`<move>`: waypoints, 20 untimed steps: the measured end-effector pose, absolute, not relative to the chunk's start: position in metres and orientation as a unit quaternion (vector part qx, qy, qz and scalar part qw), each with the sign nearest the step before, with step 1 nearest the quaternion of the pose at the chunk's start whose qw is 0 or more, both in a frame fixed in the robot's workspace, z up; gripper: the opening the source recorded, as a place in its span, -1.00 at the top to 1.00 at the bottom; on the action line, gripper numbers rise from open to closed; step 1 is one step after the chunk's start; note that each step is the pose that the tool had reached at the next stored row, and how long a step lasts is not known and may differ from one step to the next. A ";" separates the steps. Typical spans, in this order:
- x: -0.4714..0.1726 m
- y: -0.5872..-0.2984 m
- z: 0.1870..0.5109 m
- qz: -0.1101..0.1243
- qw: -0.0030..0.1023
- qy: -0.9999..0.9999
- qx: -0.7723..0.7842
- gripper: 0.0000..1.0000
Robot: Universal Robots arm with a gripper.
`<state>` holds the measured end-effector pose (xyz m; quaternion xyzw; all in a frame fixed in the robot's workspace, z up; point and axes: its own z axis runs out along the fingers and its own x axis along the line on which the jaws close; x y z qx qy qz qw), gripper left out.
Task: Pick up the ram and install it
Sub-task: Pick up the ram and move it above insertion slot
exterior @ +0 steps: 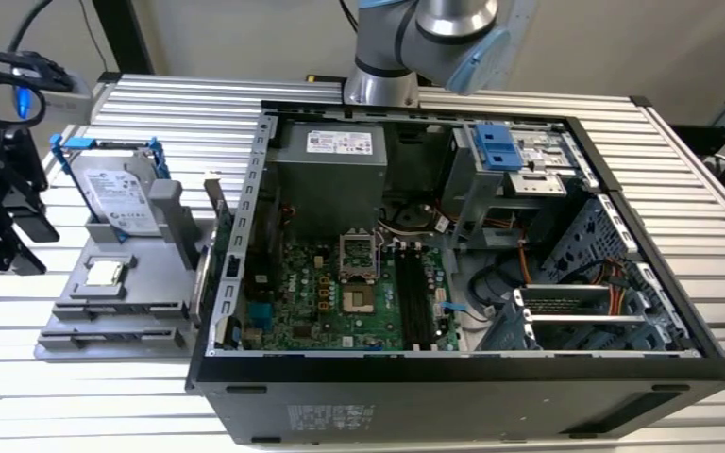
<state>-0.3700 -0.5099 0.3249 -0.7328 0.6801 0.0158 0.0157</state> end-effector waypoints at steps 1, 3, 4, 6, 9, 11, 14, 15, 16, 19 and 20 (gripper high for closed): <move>-0.370 -0.510 0.324 0.016 0.016 0.680 -0.733 -1.00; -0.370 -0.510 0.321 0.016 0.016 0.680 -0.733 -1.00; -0.370 -0.510 0.319 0.016 0.016 0.680 -0.733 -1.00; -0.370 -0.510 0.316 0.016 0.016 0.680 -0.733 -1.00; -0.370 -0.510 0.313 0.016 0.016 0.680 -0.733 -1.00; -0.370 -0.510 0.310 0.016 0.016 0.680 -0.733 -1.00; -0.370 -0.510 0.307 0.016 0.016 0.680 -0.733 -1.00; -0.370 -0.510 0.306 0.016 0.015 0.680 -0.733 -1.00; -0.370 -0.510 0.304 0.016 0.015 0.681 -0.732 -1.00; -0.370 -0.510 0.300 0.016 0.014 0.681 -0.732 -1.00; -0.370 -0.510 0.299 0.016 0.014 0.681 -0.732 -1.00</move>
